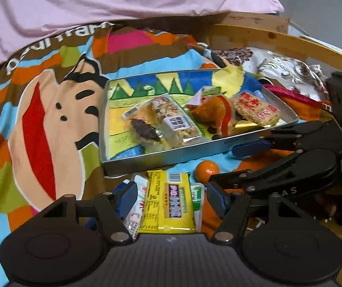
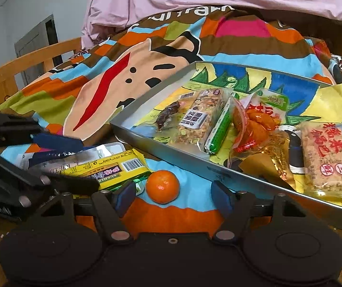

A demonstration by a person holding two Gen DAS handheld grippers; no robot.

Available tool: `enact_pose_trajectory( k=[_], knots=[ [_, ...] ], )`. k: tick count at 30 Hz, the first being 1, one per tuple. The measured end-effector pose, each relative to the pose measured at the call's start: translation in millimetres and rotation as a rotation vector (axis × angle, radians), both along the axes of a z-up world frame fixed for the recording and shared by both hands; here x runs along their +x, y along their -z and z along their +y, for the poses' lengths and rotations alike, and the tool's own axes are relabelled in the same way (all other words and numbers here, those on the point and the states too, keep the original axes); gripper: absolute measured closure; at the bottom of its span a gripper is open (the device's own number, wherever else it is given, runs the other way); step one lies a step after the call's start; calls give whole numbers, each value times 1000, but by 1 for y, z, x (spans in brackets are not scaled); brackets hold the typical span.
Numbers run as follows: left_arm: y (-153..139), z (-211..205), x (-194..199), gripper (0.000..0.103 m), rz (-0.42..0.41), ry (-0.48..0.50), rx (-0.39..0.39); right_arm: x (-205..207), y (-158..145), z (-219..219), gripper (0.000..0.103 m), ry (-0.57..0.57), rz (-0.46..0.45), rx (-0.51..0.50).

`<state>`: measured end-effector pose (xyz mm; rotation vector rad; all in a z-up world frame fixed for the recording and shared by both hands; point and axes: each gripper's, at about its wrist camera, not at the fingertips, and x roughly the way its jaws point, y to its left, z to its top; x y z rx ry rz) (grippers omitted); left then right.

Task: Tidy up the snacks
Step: 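Close the left tool on the yellow bar while the right tool closes on the orange, then carry the yellow bar over the tray with the left tool while the right carries the orange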

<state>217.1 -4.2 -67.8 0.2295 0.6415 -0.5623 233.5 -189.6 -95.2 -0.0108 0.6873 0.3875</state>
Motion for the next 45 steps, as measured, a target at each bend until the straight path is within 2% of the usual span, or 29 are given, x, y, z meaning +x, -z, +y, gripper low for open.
enact_pose_trajectory(
  k=[4,7,11,15,22,34,40,42,45],
  knots=[
    [12,-4,10,36,65,5,21,6,3,1,43,-5,11,3],
    [17,-2,15,46,97,-7,24,10,6,2,46,-14,30,9],
    [17,0,20,48,127,-16,0,13,8,5,48,-22,32,14],
    [19,-4,22,48,144,2,25,14,9,11,66,-37,44,5],
    [21,-9,23,48,166,1,33,11,7,11,67,-34,53,-11],
    [10,-10,15,49,238,-95,13,-14,-11,-2,67,16,45,-35],
    [4,-6,6,50,272,-140,-46,-28,-26,-6,67,23,9,-46],
    [-2,-3,-2,50,240,-146,-98,-30,-27,-6,67,23,-3,-56],
    [-12,-1,-9,50,181,-162,-117,-32,-30,-7,67,29,-28,-55]
  ],
)
